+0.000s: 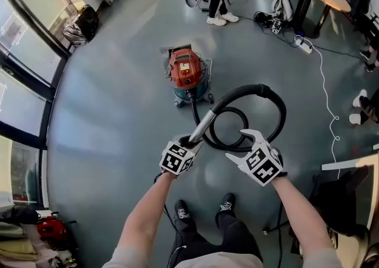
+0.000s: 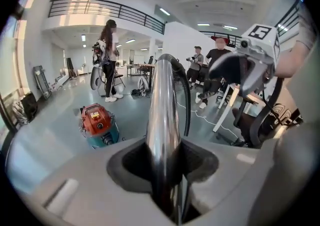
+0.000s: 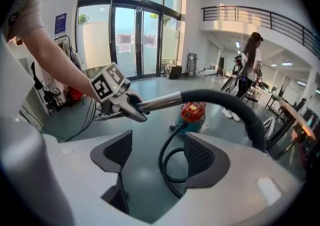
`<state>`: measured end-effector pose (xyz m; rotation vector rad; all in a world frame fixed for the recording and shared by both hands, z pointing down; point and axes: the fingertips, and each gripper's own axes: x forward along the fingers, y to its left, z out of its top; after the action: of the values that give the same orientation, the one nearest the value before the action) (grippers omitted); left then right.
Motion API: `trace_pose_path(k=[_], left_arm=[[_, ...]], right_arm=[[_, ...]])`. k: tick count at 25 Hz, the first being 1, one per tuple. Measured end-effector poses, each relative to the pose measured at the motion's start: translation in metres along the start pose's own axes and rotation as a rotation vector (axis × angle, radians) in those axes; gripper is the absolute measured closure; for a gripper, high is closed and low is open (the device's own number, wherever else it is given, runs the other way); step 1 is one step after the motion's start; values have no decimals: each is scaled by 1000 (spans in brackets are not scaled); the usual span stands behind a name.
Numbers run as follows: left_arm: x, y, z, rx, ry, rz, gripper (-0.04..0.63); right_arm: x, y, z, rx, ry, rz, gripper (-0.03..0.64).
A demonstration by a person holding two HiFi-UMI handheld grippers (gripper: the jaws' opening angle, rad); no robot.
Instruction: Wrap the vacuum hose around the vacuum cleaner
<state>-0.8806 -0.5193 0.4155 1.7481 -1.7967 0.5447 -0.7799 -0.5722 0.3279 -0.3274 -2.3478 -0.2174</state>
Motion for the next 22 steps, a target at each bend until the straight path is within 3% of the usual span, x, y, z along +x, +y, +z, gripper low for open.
trace_pose_path(k=[5,10,17,22], left_arm=[[15,29,-15,-48,-34,-39,456],[33,47,-29,-107,-99,-125,456],[50,63,-37,-59,-128,-238,456],[60,63,-39,-94,-164,-290,456]], right_arm=[[72,49,-26,104,49,57,273],[153,89,-35,253,50,52,273],[254,143,-39,503,24,65,244],[315,188,-58,662,-14,86,233]])
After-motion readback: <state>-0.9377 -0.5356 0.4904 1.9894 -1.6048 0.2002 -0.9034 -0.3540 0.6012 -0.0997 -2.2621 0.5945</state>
